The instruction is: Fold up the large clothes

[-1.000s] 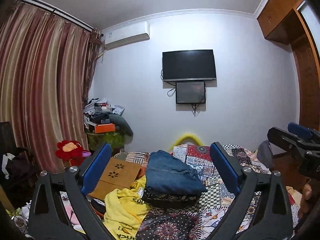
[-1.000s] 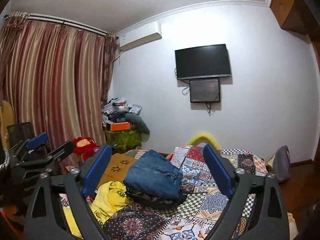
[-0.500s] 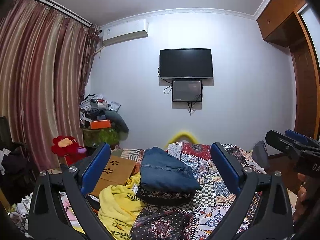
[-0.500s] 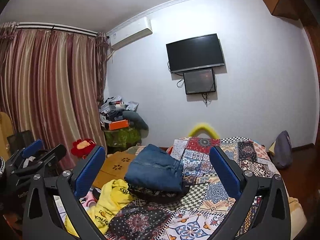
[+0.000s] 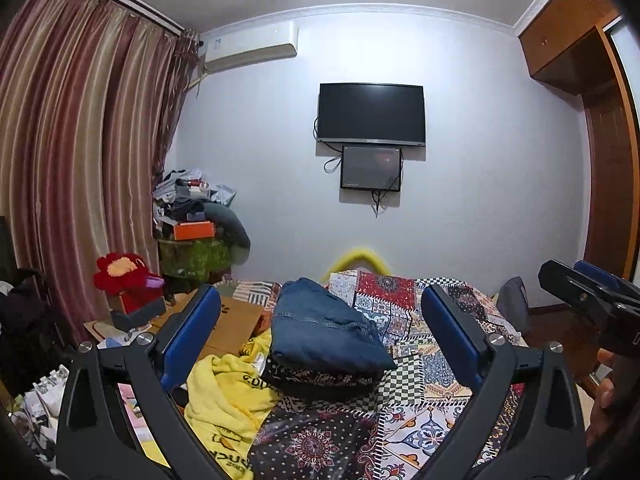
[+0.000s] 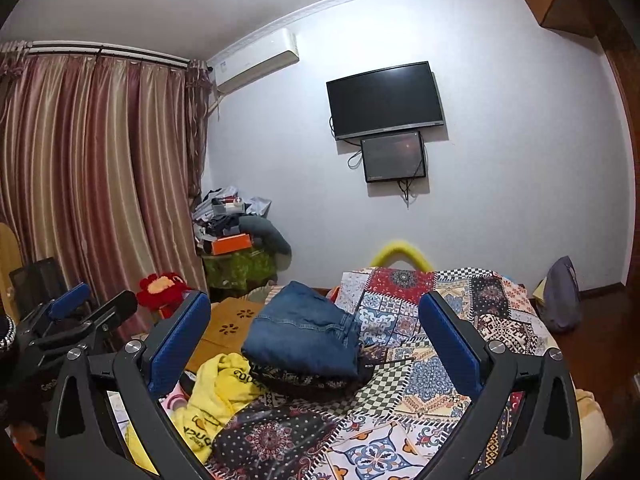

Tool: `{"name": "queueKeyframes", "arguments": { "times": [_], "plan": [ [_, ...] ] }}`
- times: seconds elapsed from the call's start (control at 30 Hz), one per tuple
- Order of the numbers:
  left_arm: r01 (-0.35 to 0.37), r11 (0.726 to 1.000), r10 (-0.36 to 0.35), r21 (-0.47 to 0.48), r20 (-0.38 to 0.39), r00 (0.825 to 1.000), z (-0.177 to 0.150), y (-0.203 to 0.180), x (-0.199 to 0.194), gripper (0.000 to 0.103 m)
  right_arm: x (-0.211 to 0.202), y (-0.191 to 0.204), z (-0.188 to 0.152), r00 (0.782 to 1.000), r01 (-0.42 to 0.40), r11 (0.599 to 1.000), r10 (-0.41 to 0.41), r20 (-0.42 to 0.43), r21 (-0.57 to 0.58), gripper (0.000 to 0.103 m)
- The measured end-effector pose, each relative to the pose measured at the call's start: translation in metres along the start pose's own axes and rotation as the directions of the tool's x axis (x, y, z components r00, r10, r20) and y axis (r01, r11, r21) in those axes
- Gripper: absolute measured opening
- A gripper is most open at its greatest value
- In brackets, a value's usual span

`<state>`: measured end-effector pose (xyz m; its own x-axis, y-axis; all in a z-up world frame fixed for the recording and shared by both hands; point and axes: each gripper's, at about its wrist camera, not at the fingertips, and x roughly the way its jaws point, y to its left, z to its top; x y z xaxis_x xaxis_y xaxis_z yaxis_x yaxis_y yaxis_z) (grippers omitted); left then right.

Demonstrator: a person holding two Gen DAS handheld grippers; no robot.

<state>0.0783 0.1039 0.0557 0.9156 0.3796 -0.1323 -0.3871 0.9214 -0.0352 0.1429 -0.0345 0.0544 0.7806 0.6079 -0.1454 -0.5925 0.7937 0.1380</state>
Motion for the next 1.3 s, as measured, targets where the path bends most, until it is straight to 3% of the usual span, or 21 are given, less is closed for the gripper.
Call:
{"name": "queueKeyframes", "arguments": {
  "times": [0.67, 1.3],
  "plan": [
    [0.003, 1.000, -0.003, -0.017, -0.027, 1.000, -0.004, -0.002, 0.010, 0.101, 0.002, 0.001, -0.001, 1.000, 0.014, 1.000, -0.014, -0.020, -0.006, 0.103],
    [0.056, 0.998, -0.057, -0.019, -0.042, 0.997, -0.011, -0.003, 0.011, 0.101, 0.003, 0.000, -0.005, 0.999, 0.030, 1.000, -0.030, -0.039, -0.010, 0.103]
  ]
}}
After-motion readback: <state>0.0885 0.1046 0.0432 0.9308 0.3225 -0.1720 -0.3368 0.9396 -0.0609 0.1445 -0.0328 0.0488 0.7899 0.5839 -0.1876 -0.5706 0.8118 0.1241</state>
